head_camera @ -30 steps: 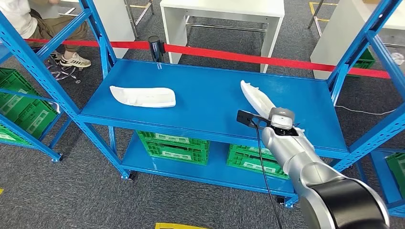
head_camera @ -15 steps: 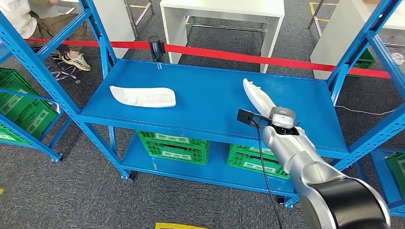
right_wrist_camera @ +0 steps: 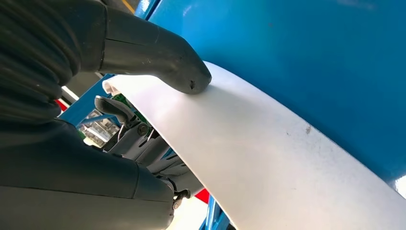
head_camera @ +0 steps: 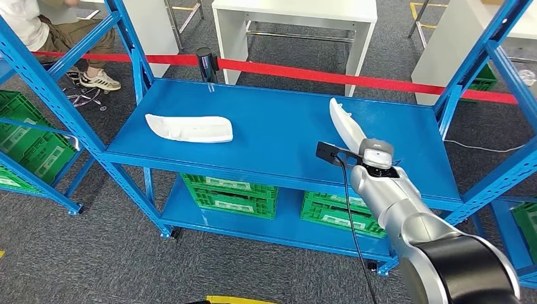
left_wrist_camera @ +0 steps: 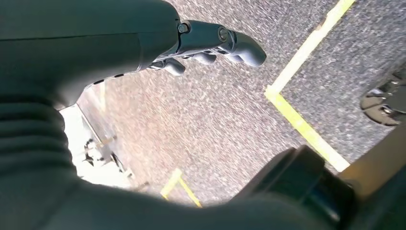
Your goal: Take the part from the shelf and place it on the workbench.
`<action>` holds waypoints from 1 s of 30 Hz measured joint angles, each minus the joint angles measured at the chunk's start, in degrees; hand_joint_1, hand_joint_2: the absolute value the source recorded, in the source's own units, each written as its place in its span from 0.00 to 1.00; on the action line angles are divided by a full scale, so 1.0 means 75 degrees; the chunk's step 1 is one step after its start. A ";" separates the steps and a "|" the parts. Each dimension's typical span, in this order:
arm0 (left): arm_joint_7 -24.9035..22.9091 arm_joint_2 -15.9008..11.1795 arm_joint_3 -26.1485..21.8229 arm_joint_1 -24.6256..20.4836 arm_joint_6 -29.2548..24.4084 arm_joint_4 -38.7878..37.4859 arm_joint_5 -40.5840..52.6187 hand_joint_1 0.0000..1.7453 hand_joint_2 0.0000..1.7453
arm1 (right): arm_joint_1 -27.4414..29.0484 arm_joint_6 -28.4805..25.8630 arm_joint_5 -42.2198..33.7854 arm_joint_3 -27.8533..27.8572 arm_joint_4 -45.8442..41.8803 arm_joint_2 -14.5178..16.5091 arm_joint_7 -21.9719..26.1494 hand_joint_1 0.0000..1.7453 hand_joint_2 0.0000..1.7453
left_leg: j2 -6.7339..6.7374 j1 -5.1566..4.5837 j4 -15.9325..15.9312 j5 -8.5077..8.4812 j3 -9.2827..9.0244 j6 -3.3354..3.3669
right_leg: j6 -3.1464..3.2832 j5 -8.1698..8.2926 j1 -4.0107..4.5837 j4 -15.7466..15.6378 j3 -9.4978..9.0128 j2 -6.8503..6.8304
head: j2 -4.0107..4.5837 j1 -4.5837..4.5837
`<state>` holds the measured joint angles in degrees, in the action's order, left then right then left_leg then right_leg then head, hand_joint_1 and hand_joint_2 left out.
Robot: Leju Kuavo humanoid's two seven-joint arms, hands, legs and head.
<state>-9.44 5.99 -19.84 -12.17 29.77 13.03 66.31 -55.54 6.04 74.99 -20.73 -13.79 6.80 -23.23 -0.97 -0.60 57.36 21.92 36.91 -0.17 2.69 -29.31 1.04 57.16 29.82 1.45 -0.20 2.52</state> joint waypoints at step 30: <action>0.0843 0.0060 -0.0782 -0.0133 0.0000 0.0012 -0.0603 0.00 1.00 | -0.0094 -0.0438 0.0149 0.0103 -0.0001 -0.0065 0.0346 1.00 1.00 | -0.0001 0.0000 0.0000 0.0000 0.0002 0.0000 | 0.0000 0.0000 0.0001 0.0002 0.0002 -0.0001 | 0.0000 0.0001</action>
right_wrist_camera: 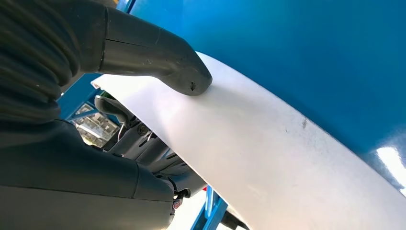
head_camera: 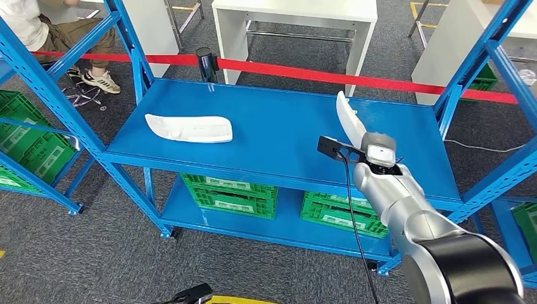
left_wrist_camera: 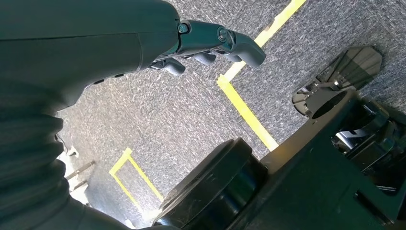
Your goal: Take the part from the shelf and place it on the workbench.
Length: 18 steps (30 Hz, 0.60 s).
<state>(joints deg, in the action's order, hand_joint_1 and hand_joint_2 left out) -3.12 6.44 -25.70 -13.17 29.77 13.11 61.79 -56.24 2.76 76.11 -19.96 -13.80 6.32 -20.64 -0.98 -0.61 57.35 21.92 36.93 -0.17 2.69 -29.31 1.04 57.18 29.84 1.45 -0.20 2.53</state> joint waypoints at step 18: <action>-0.0063 0.0010 0.0000 0.0018 0.0000 -0.0003 0.0055 0.00 1.00 | -0.0347 -0.2398 -0.0445 0.0174 -0.0350 0.0251 0.1852 1.00 1.00 | -0.0001 -0.0001 0.0000 -0.0001 0.0003 -0.0001 | 0.0001 -0.0001 0.0001 0.0008 0.0005 -0.0001 | 0.0000 0.0000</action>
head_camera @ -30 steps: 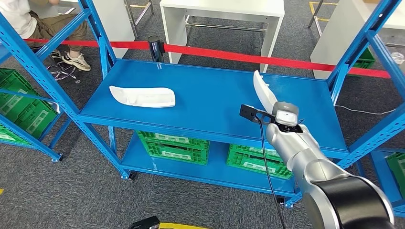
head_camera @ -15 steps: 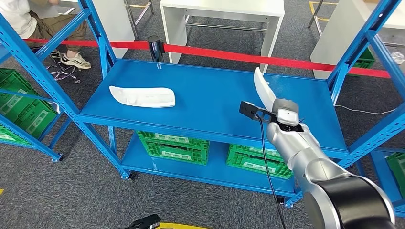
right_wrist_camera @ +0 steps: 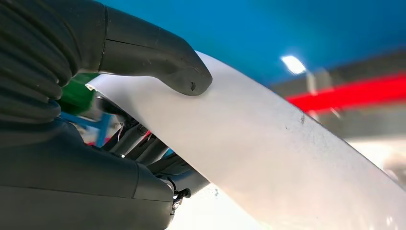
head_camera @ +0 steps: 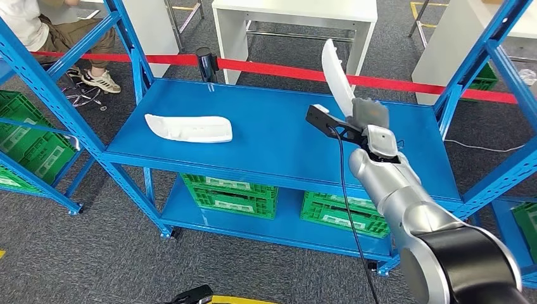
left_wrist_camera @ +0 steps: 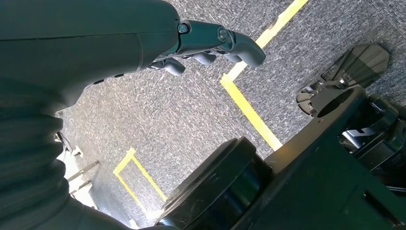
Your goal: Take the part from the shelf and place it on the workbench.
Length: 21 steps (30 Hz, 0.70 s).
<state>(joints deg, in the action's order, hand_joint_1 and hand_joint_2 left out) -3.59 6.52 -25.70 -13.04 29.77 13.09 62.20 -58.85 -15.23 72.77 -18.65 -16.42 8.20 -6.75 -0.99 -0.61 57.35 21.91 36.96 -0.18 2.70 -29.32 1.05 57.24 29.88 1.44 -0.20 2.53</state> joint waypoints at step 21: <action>0.0364 0.0043 -0.0209 0.0160 0.0000 0.0000 -0.0421 0.00 1.00 | 0.1282 0.1752 -0.4707 0.0477 -0.2049 0.0530 0.4435 1.00 1.00 | -0.0029 0.0002 0.0000 0.0001 0.0006 -0.0001 | 0.0010 -0.0013 0.0000 0.0000 0.0005 -0.0029 | 0.0000 0.0001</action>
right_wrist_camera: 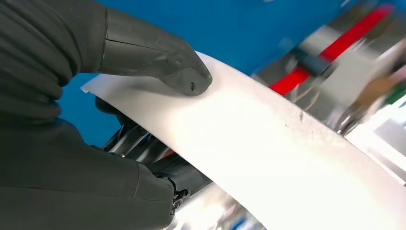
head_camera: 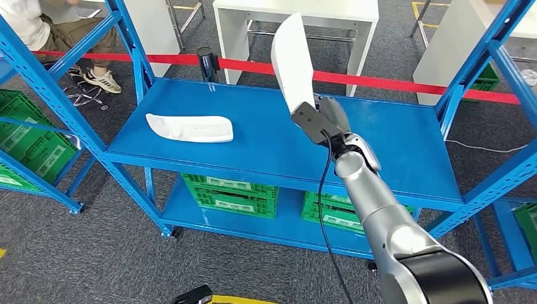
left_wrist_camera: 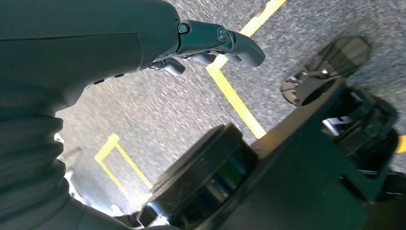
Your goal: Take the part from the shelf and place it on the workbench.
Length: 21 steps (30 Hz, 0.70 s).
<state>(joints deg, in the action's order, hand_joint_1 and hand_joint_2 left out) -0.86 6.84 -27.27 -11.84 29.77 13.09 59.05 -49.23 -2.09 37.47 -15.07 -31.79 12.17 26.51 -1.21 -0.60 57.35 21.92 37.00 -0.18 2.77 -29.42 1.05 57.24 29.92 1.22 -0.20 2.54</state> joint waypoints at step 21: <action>0.1167 0.0010 -0.0368 0.0330 0.0000 0.0031 -0.0285 0.00 1.00 | 0.5118 0.4695 -0.4941 -0.1639 -0.6433 -0.1507 0.0132 1.00 1.00 | 0.0045 0.0062 -0.0232 -0.0070 -0.0103 0.0184 | -0.0248 -0.0905 -0.0072 0.1111 0.0401 -0.0059 | 0.0000 -0.0013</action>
<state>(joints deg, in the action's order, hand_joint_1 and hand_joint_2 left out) 7.89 6.92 -30.03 -9.37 29.77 13.33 56.91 -10.84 33.13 0.42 -27.36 -80.04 0.87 27.50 -0.87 -0.13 55.61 21.40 36.23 1.20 0.91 -36.20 0.51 65.57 32.93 0.78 -0.20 2.44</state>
